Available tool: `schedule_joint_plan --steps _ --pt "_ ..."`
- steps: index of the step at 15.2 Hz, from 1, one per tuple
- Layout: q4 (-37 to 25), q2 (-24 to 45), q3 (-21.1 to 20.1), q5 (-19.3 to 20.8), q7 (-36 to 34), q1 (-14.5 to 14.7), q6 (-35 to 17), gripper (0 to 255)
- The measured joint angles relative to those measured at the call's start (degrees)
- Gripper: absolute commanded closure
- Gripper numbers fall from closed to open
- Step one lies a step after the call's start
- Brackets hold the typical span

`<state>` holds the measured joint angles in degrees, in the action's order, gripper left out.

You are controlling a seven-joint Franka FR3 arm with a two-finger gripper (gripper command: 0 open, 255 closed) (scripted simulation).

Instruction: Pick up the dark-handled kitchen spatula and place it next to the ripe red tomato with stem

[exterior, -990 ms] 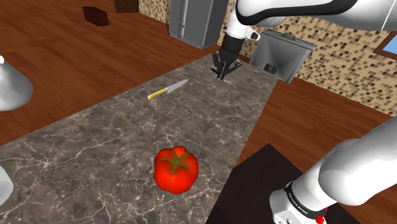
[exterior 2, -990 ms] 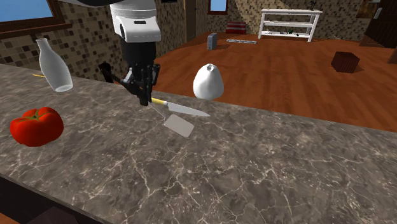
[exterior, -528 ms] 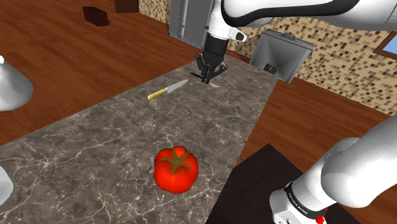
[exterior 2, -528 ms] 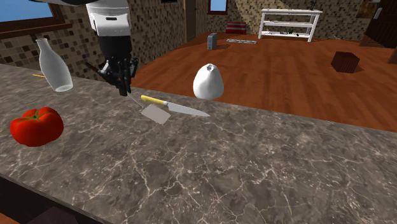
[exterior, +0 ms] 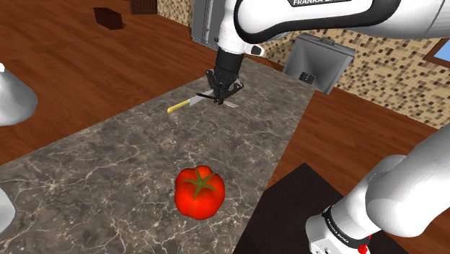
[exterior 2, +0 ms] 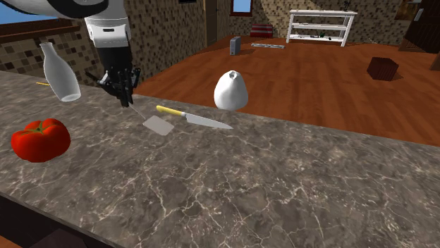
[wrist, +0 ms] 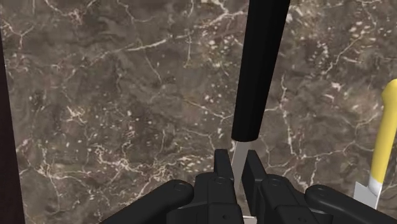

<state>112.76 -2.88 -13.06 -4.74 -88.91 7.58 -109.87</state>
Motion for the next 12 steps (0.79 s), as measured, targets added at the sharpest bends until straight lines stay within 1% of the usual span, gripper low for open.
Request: schedule_joint_plan --steps 12 --pt "6.97 2.18 -0.23 0.20 0.15 0.17 -9.11 255"
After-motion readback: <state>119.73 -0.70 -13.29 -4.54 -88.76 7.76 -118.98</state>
